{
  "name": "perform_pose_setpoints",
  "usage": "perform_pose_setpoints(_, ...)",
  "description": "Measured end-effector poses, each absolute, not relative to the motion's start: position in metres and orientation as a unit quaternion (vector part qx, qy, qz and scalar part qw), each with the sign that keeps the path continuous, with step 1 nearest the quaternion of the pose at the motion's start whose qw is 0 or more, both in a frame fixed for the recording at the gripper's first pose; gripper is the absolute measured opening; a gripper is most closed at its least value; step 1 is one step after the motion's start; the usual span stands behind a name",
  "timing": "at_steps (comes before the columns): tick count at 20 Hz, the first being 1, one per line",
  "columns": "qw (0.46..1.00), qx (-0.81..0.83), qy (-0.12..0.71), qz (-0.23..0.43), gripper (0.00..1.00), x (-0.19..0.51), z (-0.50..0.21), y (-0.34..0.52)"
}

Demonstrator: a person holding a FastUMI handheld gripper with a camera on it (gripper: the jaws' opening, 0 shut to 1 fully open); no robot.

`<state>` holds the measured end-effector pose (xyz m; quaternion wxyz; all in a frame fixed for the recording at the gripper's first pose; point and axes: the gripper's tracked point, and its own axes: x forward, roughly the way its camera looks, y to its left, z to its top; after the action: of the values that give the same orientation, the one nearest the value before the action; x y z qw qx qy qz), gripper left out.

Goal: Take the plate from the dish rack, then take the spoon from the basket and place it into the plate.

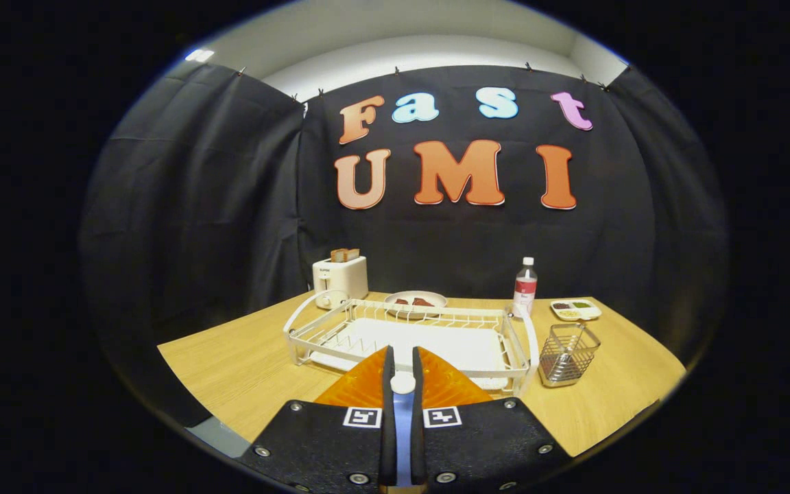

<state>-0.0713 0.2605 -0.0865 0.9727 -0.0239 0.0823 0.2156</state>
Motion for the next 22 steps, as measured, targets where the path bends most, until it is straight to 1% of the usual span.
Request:
perform_pose_setpoints(6, 0.966, -0.029, 0.107, 0.232, 0.08, -0.070, -0.114, 0.271)
perform_pose_setpoints(11, 0.965, -0.030, 0.122, 0.228, 0.08, -0.066, -0.124, 0.268)
perform_pose_setpoints(12, 0.966, -0.028, 0.121, 0.226, 0.12, -0.065, -0.123, 0.266)
perform_pose_setpoints(13, 0.968, -0.026, 0.118, 0.222, 0.13, -0.064, -0.119, 0.264)
perform_pose_setpoints(15, 0.968, -0.024, 0.122, 0.217, 0.22, -0.063, -0.120, 0.260)
perform_pose_setpoints(17, 0.970, -0.020, 0.127, 0.208, 0.32, -0.059, -0.120, 0.255)
perform_pose_setpoints(18, 0.971, -0.019, 0.127, 0.202, 0.48, -0.056, -0.119, 0.251)
perform_pose_setpoints(19, 0.972, -0.017, 0.128, 0.195, 0.56, -0.053, -0.117, 0.247)
perform_pose_setpoints(20, 0.973, -0.014, 0.129, 0.190, 0.69, -0.050, -0.114, 0.243)
perform_pose_setpoints(21, 0.974, -0.010, 0.131, 0.185, 0.76, -0.048, -0.113, 0.240)
perform_pose_setpoints(22, 0.974, -0.009, 0.133, 0.183, 0.86, -0.045, -0.110, 0.237)
